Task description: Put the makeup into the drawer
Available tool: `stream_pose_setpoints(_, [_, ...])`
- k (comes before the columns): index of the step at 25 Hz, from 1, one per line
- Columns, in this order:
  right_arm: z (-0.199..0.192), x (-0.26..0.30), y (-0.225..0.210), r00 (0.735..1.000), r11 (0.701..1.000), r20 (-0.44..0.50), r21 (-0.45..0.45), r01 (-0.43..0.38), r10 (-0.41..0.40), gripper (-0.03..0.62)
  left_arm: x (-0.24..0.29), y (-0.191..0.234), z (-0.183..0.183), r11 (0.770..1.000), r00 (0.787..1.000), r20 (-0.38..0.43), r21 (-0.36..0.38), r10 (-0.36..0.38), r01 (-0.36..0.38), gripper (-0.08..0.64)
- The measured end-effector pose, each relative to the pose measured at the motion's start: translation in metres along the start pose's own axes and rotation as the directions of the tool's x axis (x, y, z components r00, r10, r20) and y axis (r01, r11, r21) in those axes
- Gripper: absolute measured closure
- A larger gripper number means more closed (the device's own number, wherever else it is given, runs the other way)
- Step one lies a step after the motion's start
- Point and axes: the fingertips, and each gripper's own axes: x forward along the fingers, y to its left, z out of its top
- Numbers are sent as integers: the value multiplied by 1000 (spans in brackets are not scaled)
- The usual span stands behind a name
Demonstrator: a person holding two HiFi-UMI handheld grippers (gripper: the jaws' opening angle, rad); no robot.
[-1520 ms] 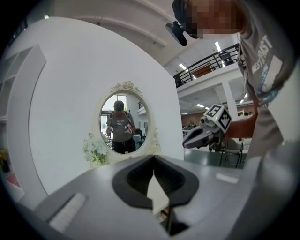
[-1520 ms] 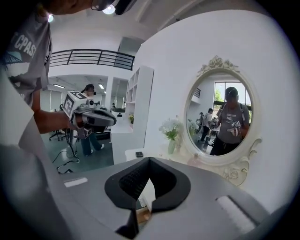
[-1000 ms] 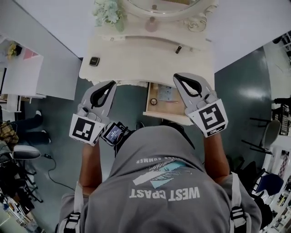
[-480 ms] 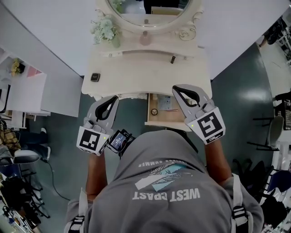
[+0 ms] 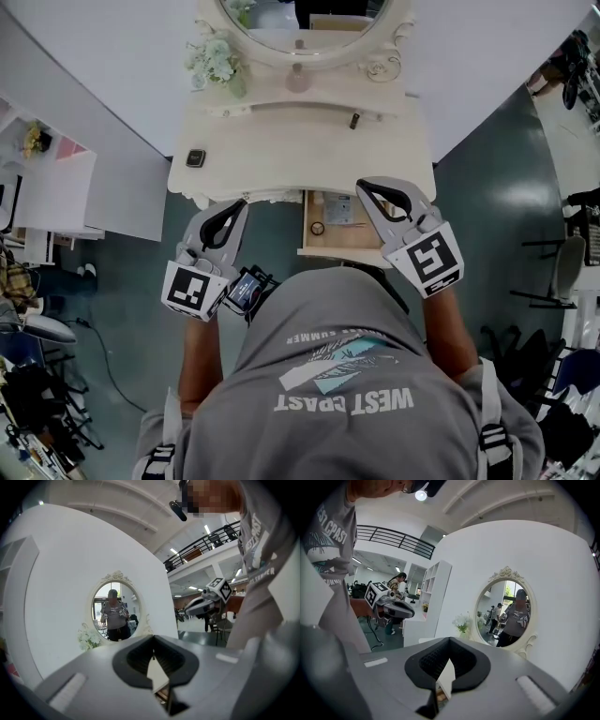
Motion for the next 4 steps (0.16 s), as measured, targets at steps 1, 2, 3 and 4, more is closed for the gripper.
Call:
stream_pose_setpoints(1, [0,0,0,1000,1000,0,0,-1,1,592,0,-1,-1,1000,1000,-2,-1,0,0,558])
stream_pose_setpoints(2, [0,0,1,1000,1000,0,0,-2,2,592,-1,-1,-1,1000,1000,-3,-2,0,0,558])
stream_pose_setpoints(3, [-1,0,1,1000,1000,-1,0,-3,3,592,-1,-1,-2,1000,1000,-5,-3,1,-1,558])
stream_pose_setpoints(4, [-1,0,2,1000,1000,-1,0,-3,3,592,-2,-1,-2,1000,1000,-7,-3,1,-1,558])
